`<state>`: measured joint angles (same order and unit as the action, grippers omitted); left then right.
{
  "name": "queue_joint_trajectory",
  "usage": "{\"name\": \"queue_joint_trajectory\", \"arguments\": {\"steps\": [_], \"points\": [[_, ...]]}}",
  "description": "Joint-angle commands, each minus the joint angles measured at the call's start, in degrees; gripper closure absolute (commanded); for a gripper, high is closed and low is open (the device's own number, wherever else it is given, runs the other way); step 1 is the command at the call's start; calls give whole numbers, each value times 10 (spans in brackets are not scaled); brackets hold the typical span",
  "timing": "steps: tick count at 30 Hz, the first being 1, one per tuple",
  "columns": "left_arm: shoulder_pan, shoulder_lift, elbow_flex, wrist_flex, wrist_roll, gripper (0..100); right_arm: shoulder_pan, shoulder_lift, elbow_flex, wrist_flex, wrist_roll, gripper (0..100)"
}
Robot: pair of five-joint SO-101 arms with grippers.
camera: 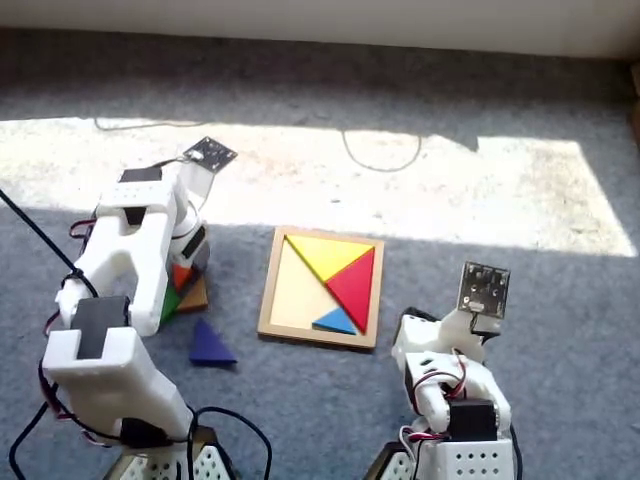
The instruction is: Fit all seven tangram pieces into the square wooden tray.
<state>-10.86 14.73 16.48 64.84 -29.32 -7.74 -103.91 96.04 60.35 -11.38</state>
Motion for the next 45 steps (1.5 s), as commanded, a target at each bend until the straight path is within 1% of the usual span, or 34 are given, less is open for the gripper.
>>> {"name": "queue_joint_trajectory", "arguments": {"steps": [1,4,6,13,17,21,24,28,31,36,38,40,45], "points": [[47,-120,-27,70,49,919,7,-7,77,3,4,995],[98,-175,-25,104,105,919,7,-7,77,3,4,995],[134,-186,-26,119,157,919,7,-7,77,3,4,995],[247,-164,-30,120,340,919,7,-7,77,3,4,995],[291,-133,-30,105,412,910,7,-7,77,3,4,995],[304,-85,-31,74,482,850,7,-7,77,3,4,995],[304,-53,-31,50,501,838,7,-7,77,3,4,995],[300,-30,-31,19,502,835,7,-7,77,3,4,995],[295,-31,-32,14,502,824,7,-7,77,3,4,995],[269,-31,-46,18,502,700,7,-7,77,3,4,995],[256,-31,-59,18,502,693,7,-7,77,3,4,995],[247,-31,-77,33,502,702,7,-7,77,3,4,995],[258,-32,-123,118,497,768,7,-7,77,3,4,995]]}}
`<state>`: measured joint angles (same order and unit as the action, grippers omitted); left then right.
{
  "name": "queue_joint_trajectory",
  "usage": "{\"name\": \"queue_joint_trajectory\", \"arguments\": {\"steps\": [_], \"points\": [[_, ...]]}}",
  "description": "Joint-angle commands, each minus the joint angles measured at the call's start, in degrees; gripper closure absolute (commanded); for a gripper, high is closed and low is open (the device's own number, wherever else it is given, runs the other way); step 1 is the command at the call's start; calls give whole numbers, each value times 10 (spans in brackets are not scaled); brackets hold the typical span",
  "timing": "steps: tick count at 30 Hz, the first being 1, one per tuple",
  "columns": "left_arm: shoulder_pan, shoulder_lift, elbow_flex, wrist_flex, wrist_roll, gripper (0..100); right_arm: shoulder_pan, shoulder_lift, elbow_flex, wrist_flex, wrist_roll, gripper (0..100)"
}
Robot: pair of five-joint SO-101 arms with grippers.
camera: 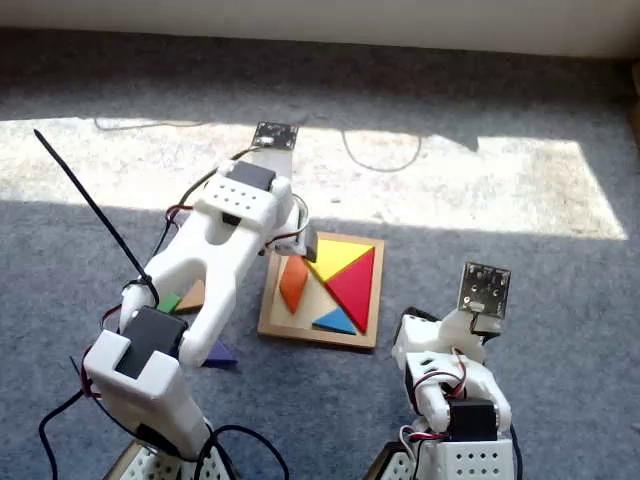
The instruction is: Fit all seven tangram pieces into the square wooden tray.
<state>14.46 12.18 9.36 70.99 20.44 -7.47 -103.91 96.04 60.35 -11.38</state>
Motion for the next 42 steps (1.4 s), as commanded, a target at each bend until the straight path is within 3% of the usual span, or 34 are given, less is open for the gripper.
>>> {"name": "queue_joint_trajectory", "arguments": {"steps": [1,8,18,25,30,34,42], "points": [[10,-7,-54,67,-2,779,5,-7,77,3,4,995],[9,0,-32,72,-3,789,5,-7,77,3,4,995],[-8,0,72,-82,-42,789,5,-6,77,3,4,995],[-74,0,73,-133,-42,789,5,-6,77,3,4,995],[-80,-4,71,-146,-58,789,5,-6,77,3,4,995],[-81,-6,25,-110,-70,789,5,-6,77,3,4,995],[-84,-7,-179,135,-76,789,6,-6,77,3,4,995]]}}
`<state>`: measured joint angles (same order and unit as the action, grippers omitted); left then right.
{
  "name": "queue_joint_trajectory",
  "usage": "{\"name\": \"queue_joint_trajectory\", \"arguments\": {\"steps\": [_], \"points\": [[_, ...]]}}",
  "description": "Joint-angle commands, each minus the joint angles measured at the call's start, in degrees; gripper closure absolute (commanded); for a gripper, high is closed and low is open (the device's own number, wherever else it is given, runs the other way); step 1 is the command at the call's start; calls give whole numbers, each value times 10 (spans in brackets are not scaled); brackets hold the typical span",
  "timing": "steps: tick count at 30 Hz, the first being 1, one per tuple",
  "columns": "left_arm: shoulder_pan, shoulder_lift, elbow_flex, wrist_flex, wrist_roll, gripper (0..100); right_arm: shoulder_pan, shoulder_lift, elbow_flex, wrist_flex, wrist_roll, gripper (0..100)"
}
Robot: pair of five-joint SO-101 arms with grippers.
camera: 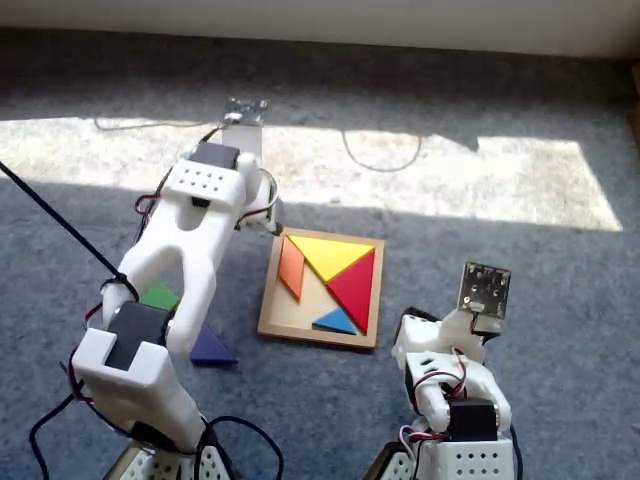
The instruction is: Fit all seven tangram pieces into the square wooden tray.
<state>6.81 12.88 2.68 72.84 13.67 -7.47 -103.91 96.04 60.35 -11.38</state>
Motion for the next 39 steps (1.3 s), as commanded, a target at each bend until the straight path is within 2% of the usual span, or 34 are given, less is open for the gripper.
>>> {"name": "queue_joint_trajectory", "arguments": {"steps": [1,6,11,17,23,27,29,34,39], "points": [[-7,-14,-134,144,-8,789,8,-7,77,3,4,995],[-7,-20,-192,245,-33,789,21,-7,77,0,5,995],[-32,-116,-135,260,-80,789,21,-7,77,0,5,995],[-113,-293,28,237,-152,788,21,-7,77,0,5,995],[-260,-361,208,118,-213,770,21,-7,77,1,5,995],[-326,-361,297,59,-205,669,21,-7,77,2,5,995],[-342,-361,322,55,-166,644,21,-7,77,2,5,995],[-349,-361,384,49,-107,628,21,-7,77,2,5,995],[-350,-361,444,-49,-34,628,21,-7,77,2,5,995]]}}
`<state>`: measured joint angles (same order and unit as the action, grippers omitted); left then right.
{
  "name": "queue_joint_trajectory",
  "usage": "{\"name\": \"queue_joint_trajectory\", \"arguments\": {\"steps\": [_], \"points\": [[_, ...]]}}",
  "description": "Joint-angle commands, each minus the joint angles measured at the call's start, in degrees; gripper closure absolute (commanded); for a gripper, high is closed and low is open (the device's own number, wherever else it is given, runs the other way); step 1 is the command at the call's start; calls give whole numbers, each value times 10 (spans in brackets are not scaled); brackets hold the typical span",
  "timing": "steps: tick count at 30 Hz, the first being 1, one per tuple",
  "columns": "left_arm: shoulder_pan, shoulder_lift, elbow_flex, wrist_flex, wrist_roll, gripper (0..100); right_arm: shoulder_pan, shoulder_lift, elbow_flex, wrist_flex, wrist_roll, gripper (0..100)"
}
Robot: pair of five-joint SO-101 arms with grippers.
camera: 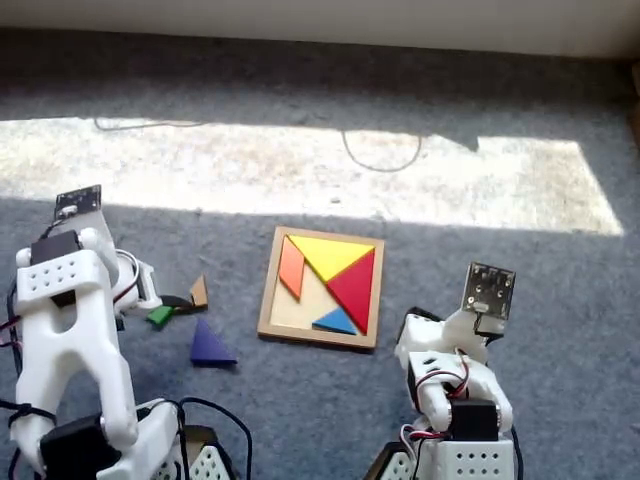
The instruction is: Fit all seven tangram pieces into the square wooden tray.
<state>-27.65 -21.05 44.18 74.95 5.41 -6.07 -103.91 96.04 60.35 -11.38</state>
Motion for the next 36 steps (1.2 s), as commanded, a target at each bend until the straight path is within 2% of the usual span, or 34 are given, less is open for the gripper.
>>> {"name": "queue_joint_trajectory", "arguments": {"steps": [1,7,14,18,24,29,32,36], "points": [[-5,-22,43,-89,56,628,7,-7,77,3,5,995],[-5,-21,78,-152,116,628,7,-7,77,3,5,995],[4,7,67,-160,109,628,7,-7,77,3,5,995],[39,26,22,-151,15,628,7,-7,77,3,5,995],[103,31,-76,-98,-73,630,7,-7,77,3,5,995],[144,41,-105,-94,-200,707,7,-7,77,3,5,995],[153,89,-118,-91,-265,713,7,-7,77,3,5,995],[151,177,-149,-91,-295,713,7,-7,77,3,5,995]]}}
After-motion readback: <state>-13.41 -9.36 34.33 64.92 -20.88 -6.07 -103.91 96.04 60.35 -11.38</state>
